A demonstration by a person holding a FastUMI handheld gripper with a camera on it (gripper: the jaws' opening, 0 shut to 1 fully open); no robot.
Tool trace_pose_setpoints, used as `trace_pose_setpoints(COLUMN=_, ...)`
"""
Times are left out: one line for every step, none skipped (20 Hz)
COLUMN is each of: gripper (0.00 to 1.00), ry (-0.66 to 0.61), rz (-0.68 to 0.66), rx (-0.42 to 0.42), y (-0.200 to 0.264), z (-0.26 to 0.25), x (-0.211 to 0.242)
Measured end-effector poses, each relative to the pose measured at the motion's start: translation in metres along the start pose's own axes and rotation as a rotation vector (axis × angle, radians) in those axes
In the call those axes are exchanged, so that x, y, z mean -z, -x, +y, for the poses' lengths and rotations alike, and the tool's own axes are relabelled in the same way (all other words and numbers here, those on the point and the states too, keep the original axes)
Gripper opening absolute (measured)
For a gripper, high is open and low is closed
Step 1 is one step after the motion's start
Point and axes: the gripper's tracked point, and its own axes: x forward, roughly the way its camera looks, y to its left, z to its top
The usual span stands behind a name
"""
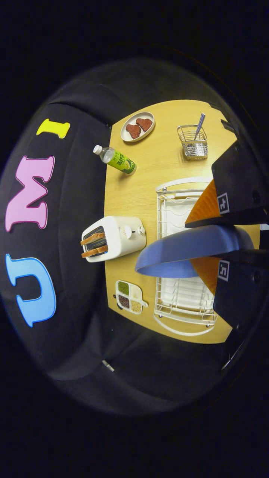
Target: Take the plate from the dish rack, then take the spoon from the basket and place it into the plate.
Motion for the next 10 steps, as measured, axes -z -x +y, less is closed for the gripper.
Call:
trace_pose_setpoints(gripper=0.29, ry=-0.021, rz=-0.010, rx=-0.034, y=0.015, z=-0.007, x=0.007)
trace_pose_setpoints(gripper=0.30, ry=-0.044, rz=-0.008, rx=-0.065, y=0.028, z=-0.014, x=0.019)
trace_pose_setpoints(gripper=0.29, ry=-0.067, rz=0.001, rx=-0.091, y=0.041, z=-0.023, x=0.033)
trace_pose_setpoints(gripper=0.29, ry=-0.087, rz=0.012, rx=-0.115, y=0.052, z=-0.032, x=0.047)
trace_pose_setpoints(gripper=0.29, ry=-0.105, rz=0.022, rx=-0.133, y=0.061, z=-0.041, x=0.061)
trace_pose_setpoints(gripper=0.30, ry=-0.118, rz=0.034, rx=-0.150, y=0.070, z=-0.051, x=0.077)
trace_pose_setpoints(gripper=0.30, ry=-0.134, rz=0.042, rx=-0.166, y=0.079, z=-0.060, x=0.093)
trace_pose_setpoints(gripper=0.30, ry=-0.156, rz=0.051, rx=-0.176, y=0.085, z=-0.069, x=0.109)
trace_pose_setpoints(gripper=0.30, ry=-0.181, rz=0.065, rx=-0.183, y=0.090, z=-0.077, x=0.127)
trace_pose_setpoints(gripper=0.29, ry=-0.210, rz=0.087, rx=-0.192, y=0.093, z=-0.085, x=0.148)
